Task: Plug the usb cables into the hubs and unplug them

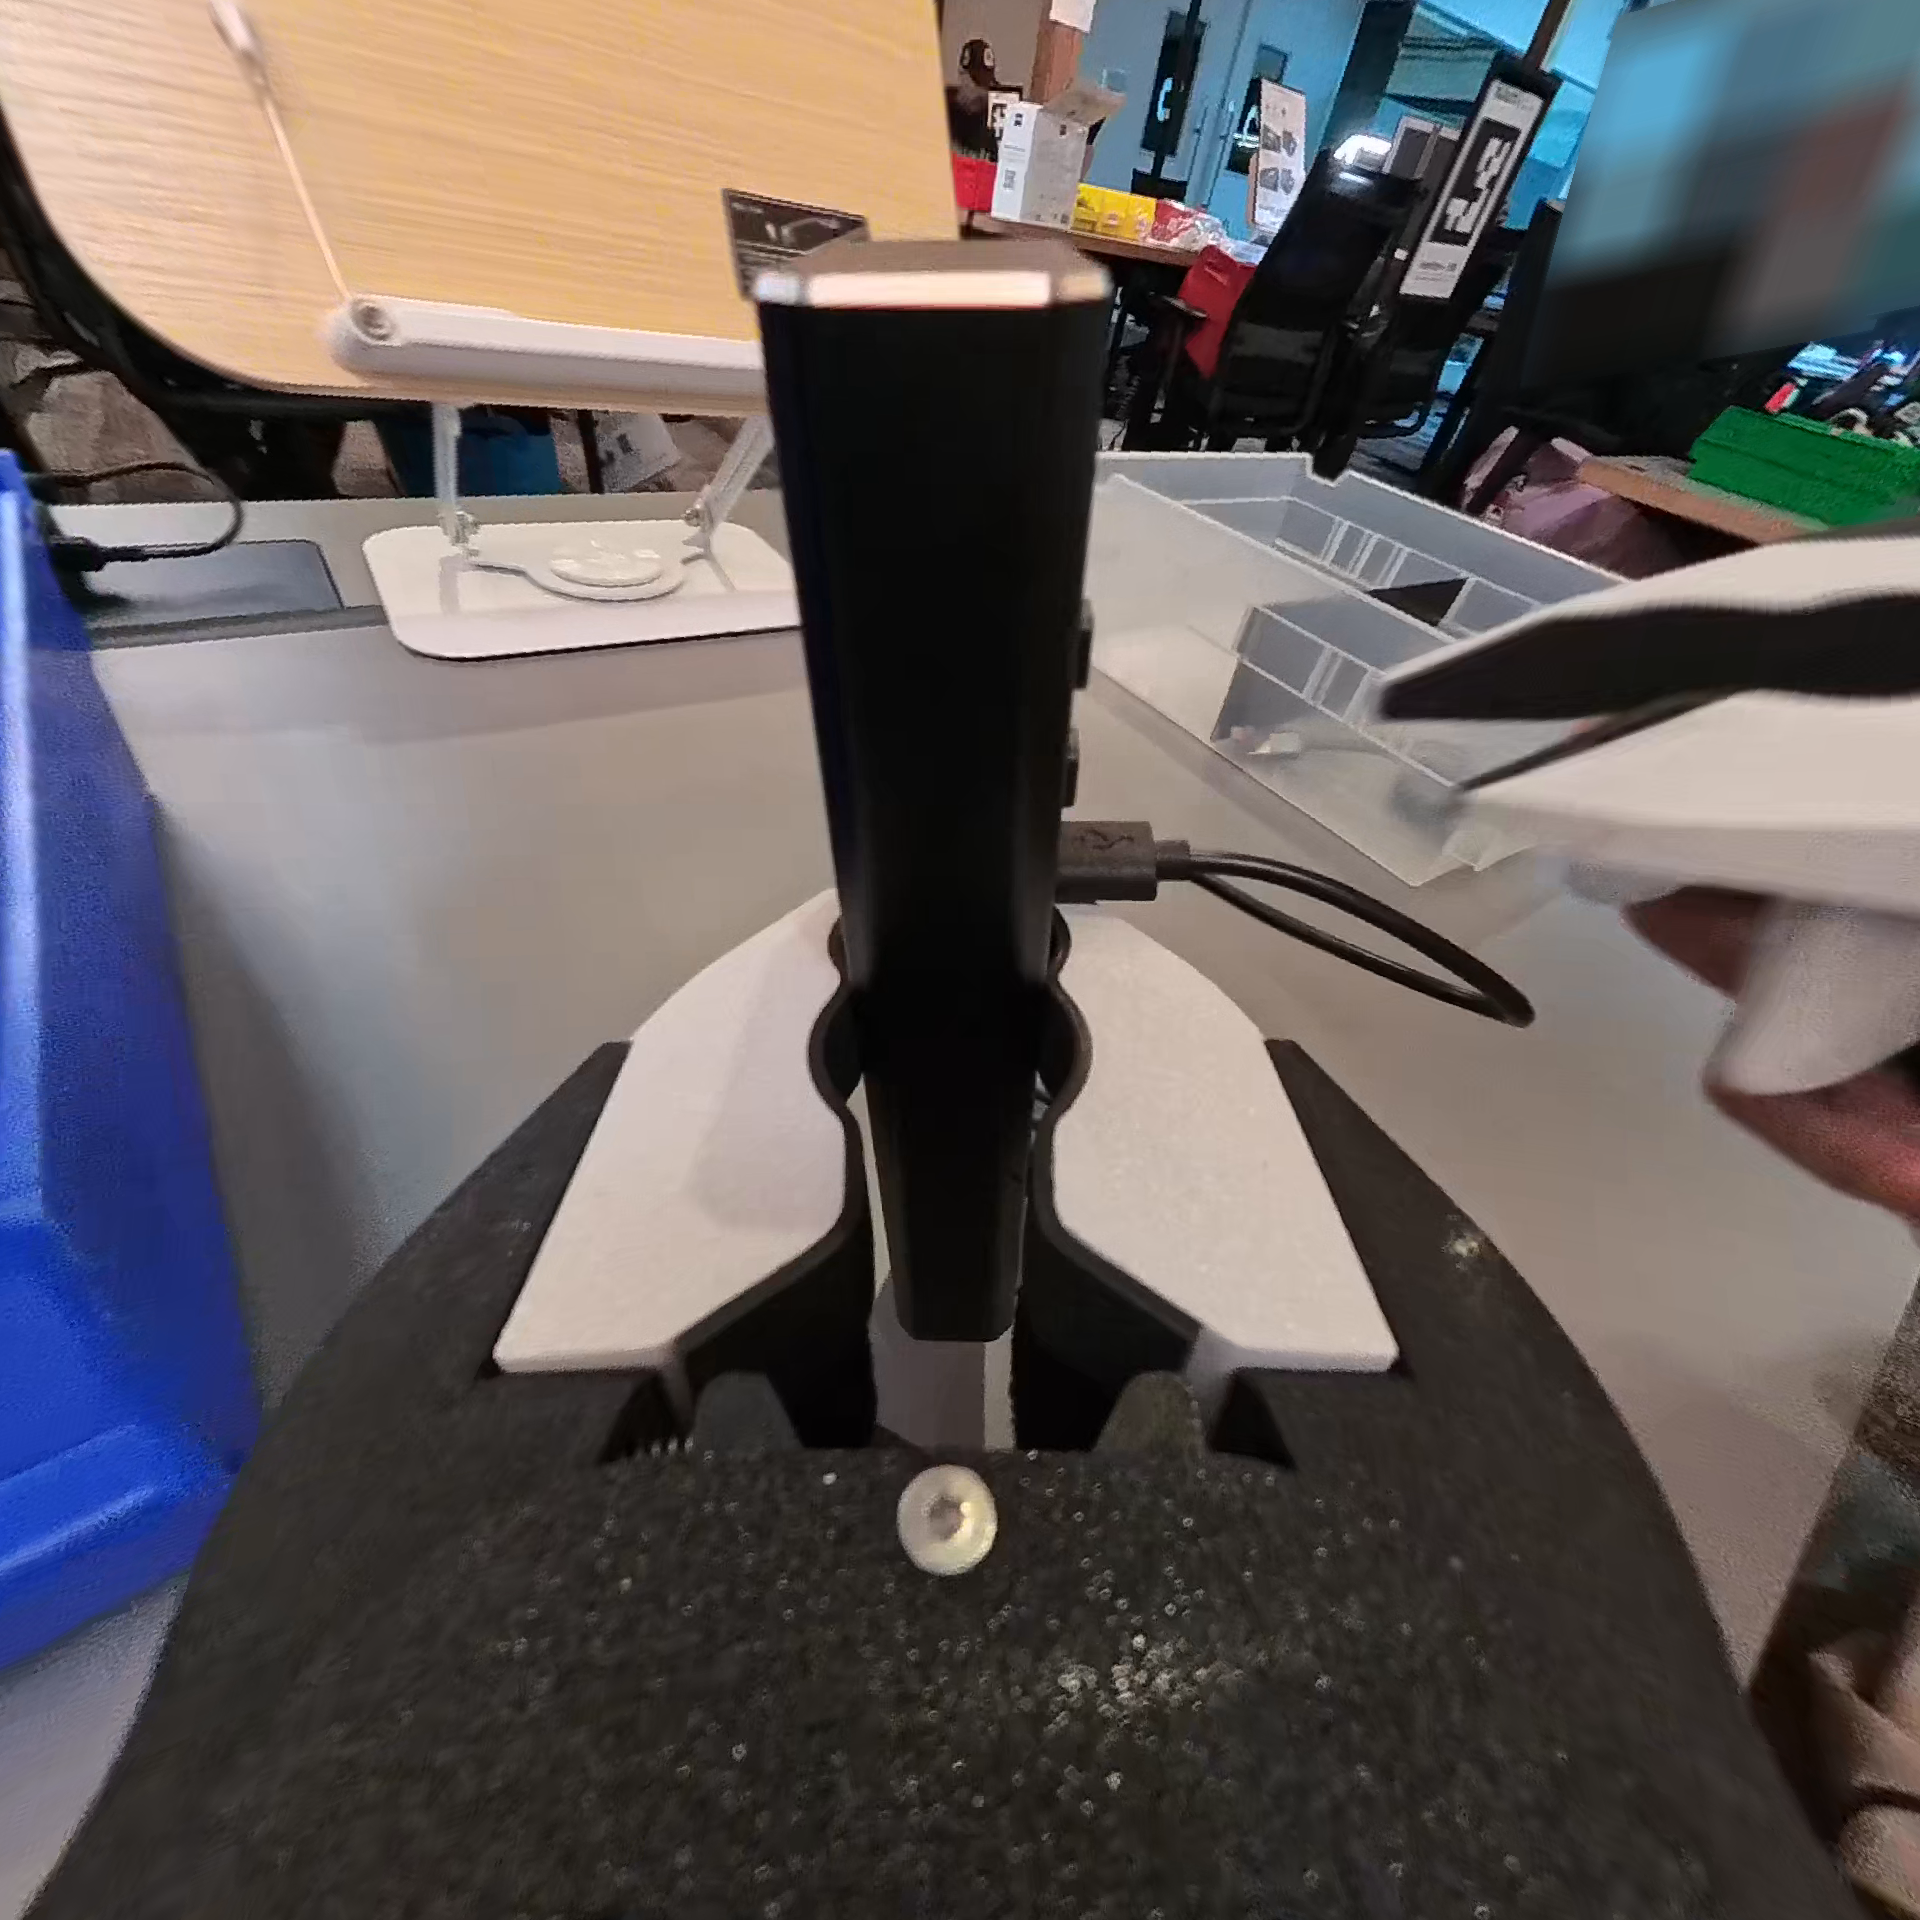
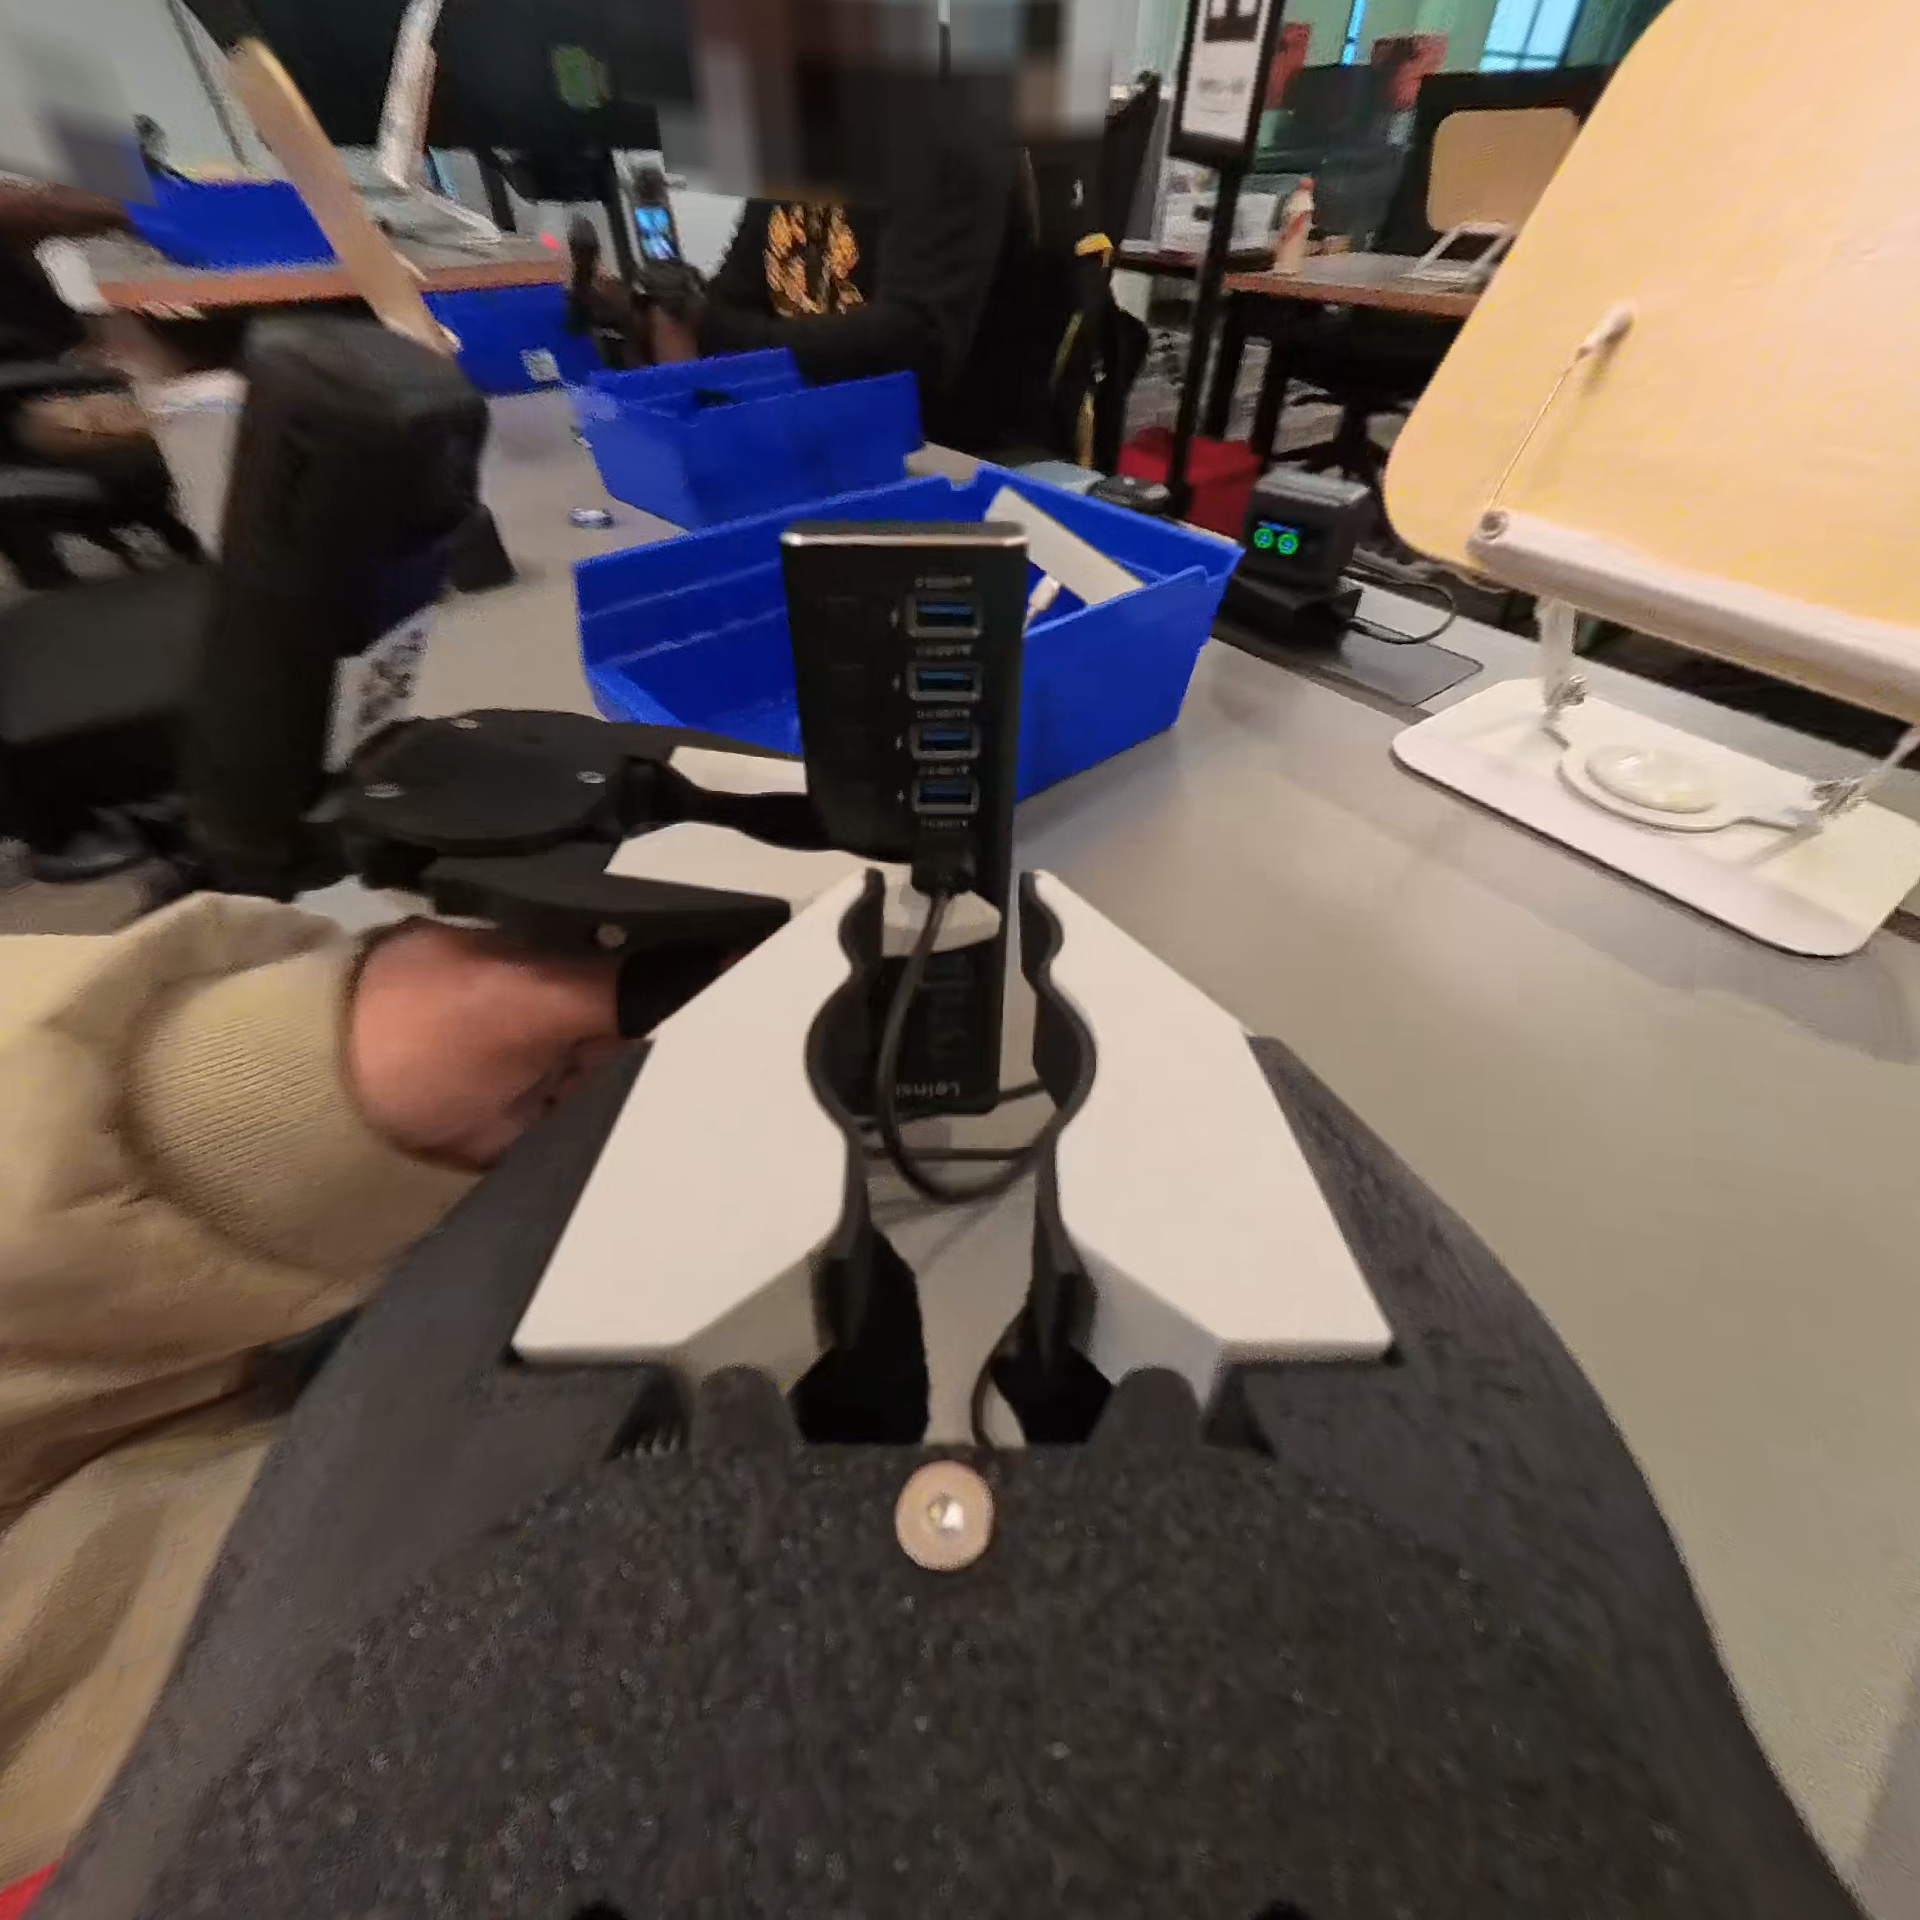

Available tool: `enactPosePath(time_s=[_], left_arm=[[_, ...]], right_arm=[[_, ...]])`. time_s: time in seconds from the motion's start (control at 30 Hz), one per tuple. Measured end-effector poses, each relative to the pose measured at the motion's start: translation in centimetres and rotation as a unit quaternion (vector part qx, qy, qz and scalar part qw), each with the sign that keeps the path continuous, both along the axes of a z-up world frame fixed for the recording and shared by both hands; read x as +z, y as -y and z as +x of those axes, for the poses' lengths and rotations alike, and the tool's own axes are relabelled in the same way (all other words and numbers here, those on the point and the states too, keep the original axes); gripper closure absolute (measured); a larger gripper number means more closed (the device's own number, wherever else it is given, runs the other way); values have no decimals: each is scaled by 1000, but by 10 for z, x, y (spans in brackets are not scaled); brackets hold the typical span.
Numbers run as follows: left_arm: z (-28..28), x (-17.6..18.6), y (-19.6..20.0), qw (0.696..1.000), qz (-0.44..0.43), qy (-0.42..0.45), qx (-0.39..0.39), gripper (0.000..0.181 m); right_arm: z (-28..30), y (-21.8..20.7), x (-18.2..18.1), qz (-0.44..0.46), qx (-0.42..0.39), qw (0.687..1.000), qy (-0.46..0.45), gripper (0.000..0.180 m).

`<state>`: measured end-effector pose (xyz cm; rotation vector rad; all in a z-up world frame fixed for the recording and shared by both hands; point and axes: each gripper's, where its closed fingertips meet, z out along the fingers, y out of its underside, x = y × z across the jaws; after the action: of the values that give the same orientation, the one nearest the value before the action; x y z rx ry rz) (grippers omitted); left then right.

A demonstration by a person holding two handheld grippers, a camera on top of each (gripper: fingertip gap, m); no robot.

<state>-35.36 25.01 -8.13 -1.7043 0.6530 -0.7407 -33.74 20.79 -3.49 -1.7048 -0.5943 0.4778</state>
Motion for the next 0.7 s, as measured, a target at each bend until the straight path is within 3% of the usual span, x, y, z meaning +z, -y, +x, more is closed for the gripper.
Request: enactPosePath(time_s=[0.23,0.7], left_arm=[[11,4,19,1000,12,-3,-16,151],[11,4,21,1000,20,-10,-18,151]], right_arm=[[-14,-11,-19,-15,-19,998,60,156],[-12,-3,-20,-45,-11,999,-19,164]])
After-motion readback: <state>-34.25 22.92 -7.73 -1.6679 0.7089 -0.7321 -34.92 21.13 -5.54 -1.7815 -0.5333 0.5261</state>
